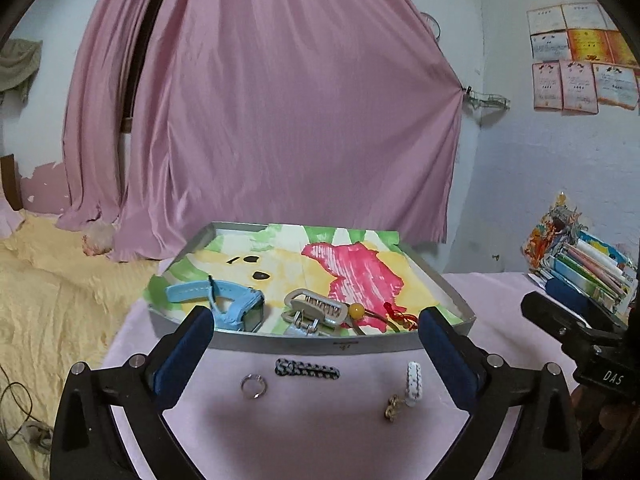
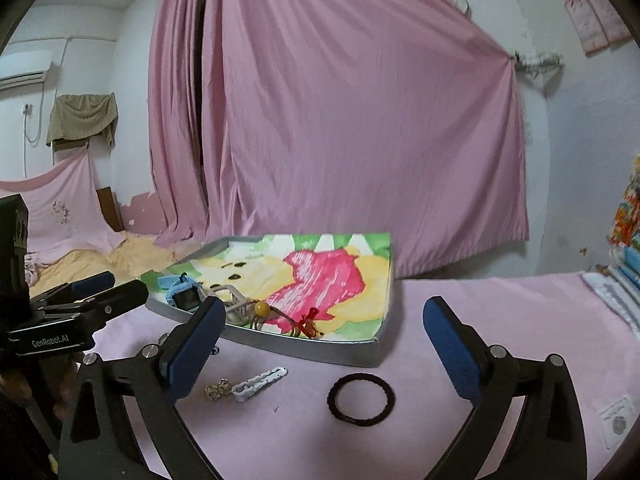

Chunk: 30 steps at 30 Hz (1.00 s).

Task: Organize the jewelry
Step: 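Place the claw clip in the tray with the left tool while the right tool drops the red bracelet there, then grasp the silver ring with the left tool while the right tool grasps the black hair tie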

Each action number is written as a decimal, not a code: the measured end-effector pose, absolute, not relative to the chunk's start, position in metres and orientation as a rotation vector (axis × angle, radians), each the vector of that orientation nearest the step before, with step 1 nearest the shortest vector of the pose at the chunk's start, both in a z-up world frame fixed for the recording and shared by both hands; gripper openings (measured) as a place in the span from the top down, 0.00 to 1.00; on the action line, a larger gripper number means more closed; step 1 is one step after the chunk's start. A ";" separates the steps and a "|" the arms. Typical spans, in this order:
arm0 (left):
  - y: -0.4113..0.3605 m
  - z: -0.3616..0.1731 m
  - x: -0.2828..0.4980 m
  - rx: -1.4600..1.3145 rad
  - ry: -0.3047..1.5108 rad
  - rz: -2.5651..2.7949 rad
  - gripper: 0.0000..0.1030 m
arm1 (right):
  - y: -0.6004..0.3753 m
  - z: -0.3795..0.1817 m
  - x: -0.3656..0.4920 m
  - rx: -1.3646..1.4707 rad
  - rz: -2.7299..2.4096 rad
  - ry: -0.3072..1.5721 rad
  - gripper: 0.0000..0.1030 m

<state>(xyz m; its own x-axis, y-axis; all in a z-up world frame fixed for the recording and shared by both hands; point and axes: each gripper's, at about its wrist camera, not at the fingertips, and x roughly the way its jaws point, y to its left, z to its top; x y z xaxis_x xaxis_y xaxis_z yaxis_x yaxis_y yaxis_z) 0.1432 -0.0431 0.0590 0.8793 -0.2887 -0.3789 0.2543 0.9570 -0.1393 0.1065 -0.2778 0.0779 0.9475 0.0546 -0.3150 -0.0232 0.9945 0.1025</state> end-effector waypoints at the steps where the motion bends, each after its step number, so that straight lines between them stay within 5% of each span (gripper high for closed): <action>1: -0.042 0.059 0.139 -0.086 0.403 -0.281 0.01 | -0.277 0.079 0.102 0.092 0.036 0.310 0.05; 18: -0.016 0.042 0.093 -0.086 0.334 -0.271 0.01 | -0.264 0.063 0.060 0.052 0.003 0.273 0.05; 30: -0.013 0.025 0.115 -0.022 0.520 -0.255 0.01 | -0.266 0.048 0.080 0.058 0.014 0.441 0.05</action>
